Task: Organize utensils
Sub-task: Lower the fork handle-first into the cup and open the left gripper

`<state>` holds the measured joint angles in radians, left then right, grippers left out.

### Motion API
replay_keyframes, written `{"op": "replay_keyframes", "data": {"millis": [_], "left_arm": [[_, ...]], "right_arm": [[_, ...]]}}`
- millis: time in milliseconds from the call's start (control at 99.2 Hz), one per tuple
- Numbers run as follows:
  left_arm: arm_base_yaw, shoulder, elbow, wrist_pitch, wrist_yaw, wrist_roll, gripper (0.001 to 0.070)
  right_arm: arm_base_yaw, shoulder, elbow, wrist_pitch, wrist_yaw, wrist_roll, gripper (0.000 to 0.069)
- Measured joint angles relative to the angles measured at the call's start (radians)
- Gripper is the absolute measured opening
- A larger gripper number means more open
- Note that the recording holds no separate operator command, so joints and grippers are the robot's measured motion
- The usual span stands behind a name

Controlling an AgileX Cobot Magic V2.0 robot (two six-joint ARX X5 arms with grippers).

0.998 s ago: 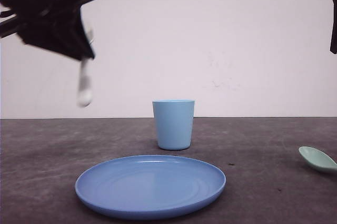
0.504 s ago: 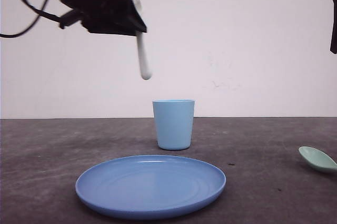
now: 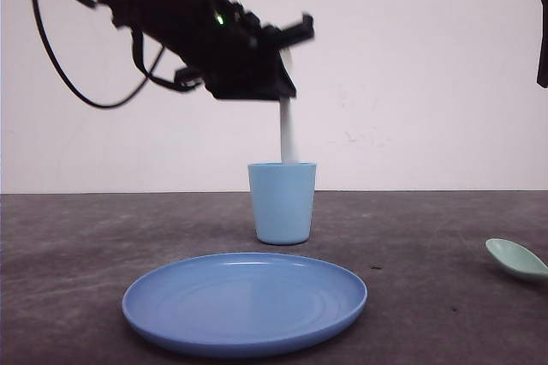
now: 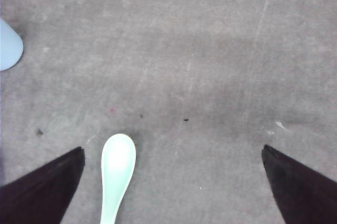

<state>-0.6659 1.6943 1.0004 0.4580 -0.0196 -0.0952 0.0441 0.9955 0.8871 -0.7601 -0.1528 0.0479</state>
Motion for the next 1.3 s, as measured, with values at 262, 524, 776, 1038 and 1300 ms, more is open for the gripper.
{"op": "replay_keyframes", "data": {"millis": [262,524,776,1038,1300], "left_arm": [[-0.018,0.080,0.000,0.012,0.000,0.062,0.0043],[-0.019,0.129,0.000,0.013,0.000,0.077,0.0043],[-0.019,0.132,0.000,0.010,0.000,0.077,0.0044],[-0.019,0.132,0.000,0.010,0.000,0.077,0.0222],[-0.019,0.094,0.000,-0.058,-0.005,0.088,0.0240]], "right_arm": [[0.000,0.000,0.000,0.000,0.000,0.000,0.0680],[0.000,0.000,0.000,0.000,0.000,0.000,0.0680],[0.000,0.000,0.000,0.000,0.000,0.000,0.0680],[0.000,0.000,0.000,0.000,0.000,0.000,0.0680],[0.000,0.000,0.000,-0.010,-0.002,-0.002,0.0680]]}}
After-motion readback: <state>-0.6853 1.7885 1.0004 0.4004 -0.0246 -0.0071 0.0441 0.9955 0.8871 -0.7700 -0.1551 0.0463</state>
